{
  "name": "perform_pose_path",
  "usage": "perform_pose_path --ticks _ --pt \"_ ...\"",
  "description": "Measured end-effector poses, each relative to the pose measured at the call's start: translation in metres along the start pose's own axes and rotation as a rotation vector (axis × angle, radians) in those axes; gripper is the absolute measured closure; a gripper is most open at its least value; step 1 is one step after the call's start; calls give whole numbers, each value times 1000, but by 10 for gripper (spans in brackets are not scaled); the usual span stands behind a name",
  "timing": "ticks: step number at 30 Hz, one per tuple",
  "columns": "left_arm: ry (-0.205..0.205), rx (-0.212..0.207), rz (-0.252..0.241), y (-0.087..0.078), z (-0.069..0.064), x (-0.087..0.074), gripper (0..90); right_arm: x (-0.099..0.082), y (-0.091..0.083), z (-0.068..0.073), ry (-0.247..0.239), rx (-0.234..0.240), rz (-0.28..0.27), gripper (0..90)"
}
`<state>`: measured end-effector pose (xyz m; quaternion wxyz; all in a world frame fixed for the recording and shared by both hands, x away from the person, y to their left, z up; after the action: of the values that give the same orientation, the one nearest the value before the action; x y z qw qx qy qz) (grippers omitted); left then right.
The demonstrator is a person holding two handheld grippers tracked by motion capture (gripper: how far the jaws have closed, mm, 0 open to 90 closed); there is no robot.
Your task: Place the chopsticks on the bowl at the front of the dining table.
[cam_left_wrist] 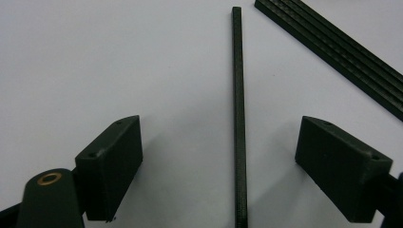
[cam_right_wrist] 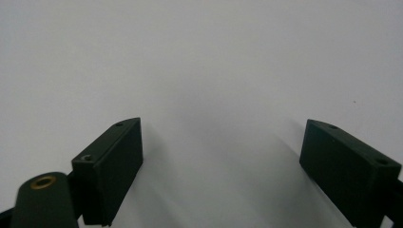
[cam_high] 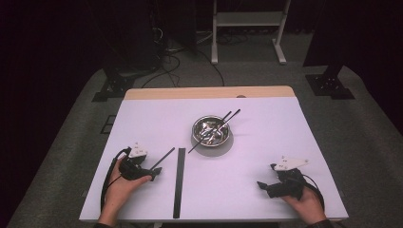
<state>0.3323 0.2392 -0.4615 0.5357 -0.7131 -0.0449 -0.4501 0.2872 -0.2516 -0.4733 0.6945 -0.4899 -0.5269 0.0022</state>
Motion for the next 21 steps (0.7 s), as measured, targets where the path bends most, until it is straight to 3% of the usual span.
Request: perform_pose_path --ticks 6,12,21 --pt "17 -10 4 -2 -2 1 258 0 0 0 0 0 0 126" --pt "44 -46 -9 -3 0 3 493 0 0 0 1 0 0 126" --pt "46 -57 -12 -3 1 4 618 0 0 0 1 0 0 126"
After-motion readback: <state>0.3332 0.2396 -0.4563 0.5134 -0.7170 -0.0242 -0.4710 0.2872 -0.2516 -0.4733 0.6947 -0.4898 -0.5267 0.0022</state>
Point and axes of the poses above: each handheld gripper's, and its own axes: y roughly forward along the jaws, x roughly out of its top, z roughly to its left, the point moved 1 cm from there along y, roughly forward along the jaws, and after that the axes turned 3 degrees about -y, right-handed, at the moved point
